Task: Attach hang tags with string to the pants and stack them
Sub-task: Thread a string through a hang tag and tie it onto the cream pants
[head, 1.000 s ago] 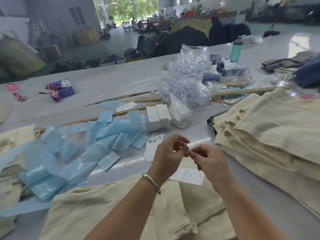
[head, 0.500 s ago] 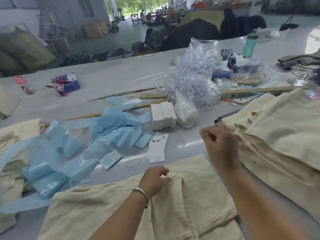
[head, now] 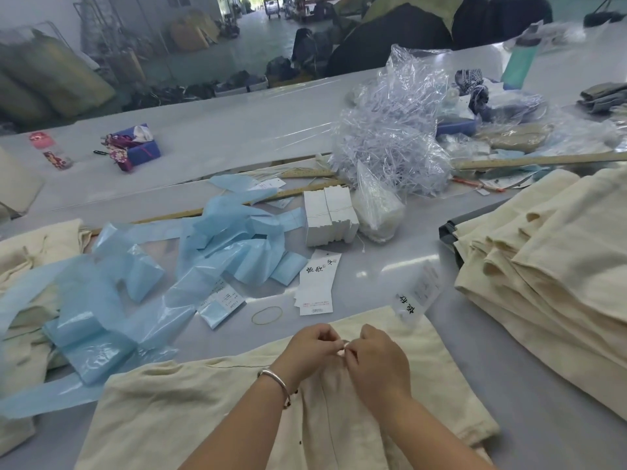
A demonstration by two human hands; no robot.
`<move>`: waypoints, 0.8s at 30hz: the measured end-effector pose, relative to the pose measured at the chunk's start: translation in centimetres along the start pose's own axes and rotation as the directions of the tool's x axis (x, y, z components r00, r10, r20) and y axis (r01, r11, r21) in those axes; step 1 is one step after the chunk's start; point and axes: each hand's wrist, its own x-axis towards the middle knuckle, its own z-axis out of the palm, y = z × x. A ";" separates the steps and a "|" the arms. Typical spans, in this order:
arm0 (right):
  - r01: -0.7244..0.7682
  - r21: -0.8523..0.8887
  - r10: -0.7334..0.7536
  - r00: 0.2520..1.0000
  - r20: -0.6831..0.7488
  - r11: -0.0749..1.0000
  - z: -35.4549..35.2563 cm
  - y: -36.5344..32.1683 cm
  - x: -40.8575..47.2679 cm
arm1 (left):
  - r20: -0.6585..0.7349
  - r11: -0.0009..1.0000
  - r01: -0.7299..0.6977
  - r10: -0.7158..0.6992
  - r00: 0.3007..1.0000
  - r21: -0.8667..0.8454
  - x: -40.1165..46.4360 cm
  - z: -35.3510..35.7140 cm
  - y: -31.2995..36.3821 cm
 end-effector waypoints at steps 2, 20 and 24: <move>0.012 -0.025 -0.012 0.999 -0.030 1.000 0.1 -0.6 -0.1 | 0.004 0.997 0.006 -0.006 1.000 -0.072 -0.3 -0.1 0.0; -0.052 -0.151 0.064 0.995 0.079 0.987 2.1 -0.6 1.1 | -0.032 0.981 0.096 -0.092 0.995 0.166 0.7 -0.2 -0.3; -0.032 -0.216 0.049 0.996 0.072 0.976 1.4 -0.6 1.4 | -0.005 0.975 0.153 -0.154 0.988 0.163 1.1 -0.1 0.4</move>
